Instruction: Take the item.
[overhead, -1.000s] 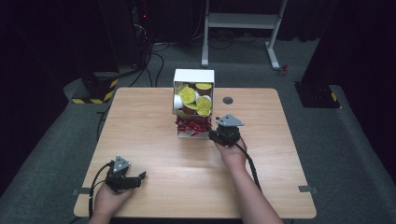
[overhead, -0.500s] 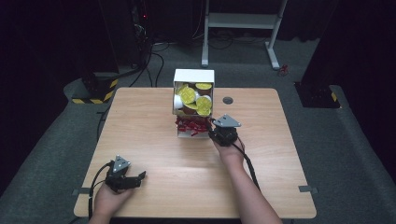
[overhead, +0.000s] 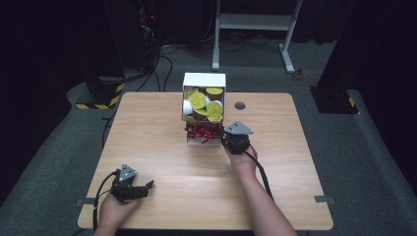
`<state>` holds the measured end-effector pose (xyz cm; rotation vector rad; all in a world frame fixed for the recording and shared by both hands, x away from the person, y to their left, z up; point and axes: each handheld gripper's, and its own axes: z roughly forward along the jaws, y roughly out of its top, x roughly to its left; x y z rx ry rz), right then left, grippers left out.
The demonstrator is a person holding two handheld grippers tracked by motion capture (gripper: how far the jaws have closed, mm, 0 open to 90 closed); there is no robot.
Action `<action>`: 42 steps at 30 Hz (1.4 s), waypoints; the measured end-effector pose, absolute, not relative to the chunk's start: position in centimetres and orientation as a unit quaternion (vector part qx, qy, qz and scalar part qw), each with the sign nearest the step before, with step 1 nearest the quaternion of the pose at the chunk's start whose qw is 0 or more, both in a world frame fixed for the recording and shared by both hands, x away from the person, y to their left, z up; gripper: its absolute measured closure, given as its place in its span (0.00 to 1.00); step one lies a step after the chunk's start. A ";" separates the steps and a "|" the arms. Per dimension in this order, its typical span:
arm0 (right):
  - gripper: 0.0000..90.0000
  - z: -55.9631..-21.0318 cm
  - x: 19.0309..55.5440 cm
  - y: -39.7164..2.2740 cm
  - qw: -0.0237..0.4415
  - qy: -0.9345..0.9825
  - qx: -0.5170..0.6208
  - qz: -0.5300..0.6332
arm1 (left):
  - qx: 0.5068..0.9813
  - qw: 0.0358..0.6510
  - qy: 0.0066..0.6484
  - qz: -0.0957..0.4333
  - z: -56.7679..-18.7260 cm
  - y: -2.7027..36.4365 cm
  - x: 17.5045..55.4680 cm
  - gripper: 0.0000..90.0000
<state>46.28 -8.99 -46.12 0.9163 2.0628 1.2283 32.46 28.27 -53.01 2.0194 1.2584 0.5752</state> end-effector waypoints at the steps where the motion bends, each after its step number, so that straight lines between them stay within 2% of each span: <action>1: 0.91 -46.1 46.3 -9.0 0.282 0.771 0.342 0.458 | 0.776 0.340 0.484 0.221 -53.0 28.3 32.5 0.18; 42: 0.93 -45.9 45.4 -9.6 0.279 0.775 0.334 0.457 | 0.774 0.341 0.485 0.220 -53.0 28.3 32.4 0.19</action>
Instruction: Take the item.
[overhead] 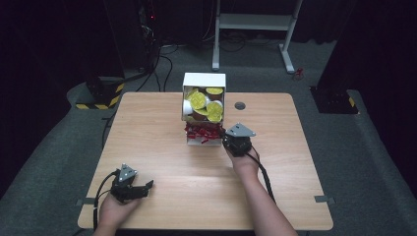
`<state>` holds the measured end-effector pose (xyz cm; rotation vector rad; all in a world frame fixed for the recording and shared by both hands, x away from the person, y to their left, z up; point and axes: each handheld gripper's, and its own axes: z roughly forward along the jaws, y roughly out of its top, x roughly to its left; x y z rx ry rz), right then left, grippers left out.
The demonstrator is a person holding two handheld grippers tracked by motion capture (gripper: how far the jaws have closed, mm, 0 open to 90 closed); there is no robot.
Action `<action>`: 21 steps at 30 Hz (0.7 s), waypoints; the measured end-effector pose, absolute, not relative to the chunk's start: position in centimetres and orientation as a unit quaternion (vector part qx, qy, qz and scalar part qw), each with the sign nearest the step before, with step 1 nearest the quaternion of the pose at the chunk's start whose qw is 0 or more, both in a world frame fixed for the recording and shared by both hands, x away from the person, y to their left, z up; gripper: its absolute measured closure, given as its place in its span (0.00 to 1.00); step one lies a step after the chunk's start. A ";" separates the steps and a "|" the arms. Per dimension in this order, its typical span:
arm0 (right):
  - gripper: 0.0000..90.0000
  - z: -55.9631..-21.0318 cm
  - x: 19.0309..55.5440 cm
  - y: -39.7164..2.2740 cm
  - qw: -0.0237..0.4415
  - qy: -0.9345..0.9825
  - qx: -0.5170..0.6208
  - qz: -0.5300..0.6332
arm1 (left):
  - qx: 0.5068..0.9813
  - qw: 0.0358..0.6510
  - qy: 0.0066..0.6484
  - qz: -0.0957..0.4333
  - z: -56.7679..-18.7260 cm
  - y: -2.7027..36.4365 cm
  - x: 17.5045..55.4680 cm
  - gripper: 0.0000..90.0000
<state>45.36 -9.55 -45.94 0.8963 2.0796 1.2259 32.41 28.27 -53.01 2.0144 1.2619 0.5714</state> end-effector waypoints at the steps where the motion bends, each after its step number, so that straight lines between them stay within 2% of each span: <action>1: 0.93 -45.9 45.3 -9.6 0.278 0.776 0.334 0.457 | 0.775 0.341 0.485 0.219 -53.0 28.3 32.4 0.20; 21: 0.93 -45.5 43.9 -10.4 0.273 0.776 0.324 0.467 | 0.775 0.343 0.484 0.217 -53.0 28.3 32.4 0.20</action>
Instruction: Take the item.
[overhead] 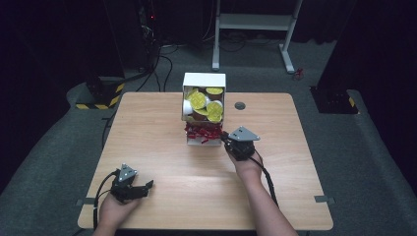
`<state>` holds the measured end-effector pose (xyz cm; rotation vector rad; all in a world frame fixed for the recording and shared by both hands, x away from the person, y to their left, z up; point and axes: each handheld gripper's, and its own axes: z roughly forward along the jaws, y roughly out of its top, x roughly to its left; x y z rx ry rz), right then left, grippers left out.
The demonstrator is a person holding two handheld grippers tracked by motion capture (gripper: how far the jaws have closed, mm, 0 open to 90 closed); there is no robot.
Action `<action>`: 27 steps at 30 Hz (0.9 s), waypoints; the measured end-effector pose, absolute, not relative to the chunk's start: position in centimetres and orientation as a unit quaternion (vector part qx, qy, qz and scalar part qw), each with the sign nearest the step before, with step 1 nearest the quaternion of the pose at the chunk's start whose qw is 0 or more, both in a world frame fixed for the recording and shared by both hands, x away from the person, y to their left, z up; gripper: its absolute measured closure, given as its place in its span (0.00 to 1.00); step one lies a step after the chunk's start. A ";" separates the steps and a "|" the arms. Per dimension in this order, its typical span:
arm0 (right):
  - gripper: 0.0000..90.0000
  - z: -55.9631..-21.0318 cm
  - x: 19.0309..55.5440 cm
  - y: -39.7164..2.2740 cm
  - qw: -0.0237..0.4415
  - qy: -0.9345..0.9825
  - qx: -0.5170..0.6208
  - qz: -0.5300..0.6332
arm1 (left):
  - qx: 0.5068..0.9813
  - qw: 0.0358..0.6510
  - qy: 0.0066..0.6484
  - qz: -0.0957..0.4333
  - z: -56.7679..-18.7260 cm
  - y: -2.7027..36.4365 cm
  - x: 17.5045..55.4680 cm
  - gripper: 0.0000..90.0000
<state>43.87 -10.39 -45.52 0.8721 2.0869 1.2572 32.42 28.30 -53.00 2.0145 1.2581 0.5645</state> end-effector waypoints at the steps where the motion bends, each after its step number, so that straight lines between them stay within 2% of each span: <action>1: 0.93 -45.5 43.8 -10.4 0.273 0.776 0.323 0.468 | 0.775 0.343 0.484 0.217 -53.0 28.3 32.4 0.20; 27: 0.96 -44.5 41.2 -12.1 0.281 0.764 0.315 0.488 | 0.777 0.344 0.479 0.219 -53.0 28.3 32.4 0.23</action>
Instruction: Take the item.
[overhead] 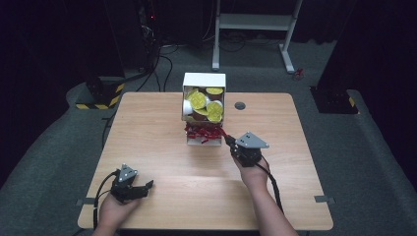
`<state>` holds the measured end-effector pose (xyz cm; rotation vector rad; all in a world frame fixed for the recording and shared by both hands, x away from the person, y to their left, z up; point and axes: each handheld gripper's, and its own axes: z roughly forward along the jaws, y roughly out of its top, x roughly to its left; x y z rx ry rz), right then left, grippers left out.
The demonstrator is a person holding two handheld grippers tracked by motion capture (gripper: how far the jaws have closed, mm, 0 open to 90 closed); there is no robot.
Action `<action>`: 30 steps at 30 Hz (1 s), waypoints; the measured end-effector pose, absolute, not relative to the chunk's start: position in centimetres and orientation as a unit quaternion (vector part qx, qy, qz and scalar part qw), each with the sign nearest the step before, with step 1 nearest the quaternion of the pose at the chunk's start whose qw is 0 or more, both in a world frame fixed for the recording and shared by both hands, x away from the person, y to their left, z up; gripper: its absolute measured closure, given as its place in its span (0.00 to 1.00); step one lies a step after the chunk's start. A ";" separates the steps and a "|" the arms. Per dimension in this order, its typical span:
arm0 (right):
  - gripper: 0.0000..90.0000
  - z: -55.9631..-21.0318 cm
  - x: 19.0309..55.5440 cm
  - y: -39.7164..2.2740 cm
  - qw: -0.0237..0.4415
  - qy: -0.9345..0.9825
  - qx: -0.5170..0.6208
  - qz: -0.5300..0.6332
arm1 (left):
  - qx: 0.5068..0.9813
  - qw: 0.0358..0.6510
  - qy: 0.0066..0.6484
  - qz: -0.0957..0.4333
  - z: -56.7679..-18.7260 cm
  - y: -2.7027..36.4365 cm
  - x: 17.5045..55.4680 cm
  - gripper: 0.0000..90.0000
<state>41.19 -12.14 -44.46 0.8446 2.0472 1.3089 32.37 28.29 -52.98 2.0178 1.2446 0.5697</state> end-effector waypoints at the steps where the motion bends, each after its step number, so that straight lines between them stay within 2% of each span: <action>1: 0.96 -44.4 41.0 -12.3 0.281 0.762 0.315 0.491 | 0.777 0.345 0.479 0.219 -53.0 28.3 32.4 0.23; 13: 0.97 -43.4 39.6 -14.0 0.274 0.749 0.319 0.512 | 0.775 0.339 0.480 0.232 -53.0 28.1 32.2 0.23; 30: 0.97 -42.5 38.6 -15.1 0.277 0.741 0.317 0.523 | 0.775 0.343 0.481 0.225 -53.0 28.3 32.3 0.25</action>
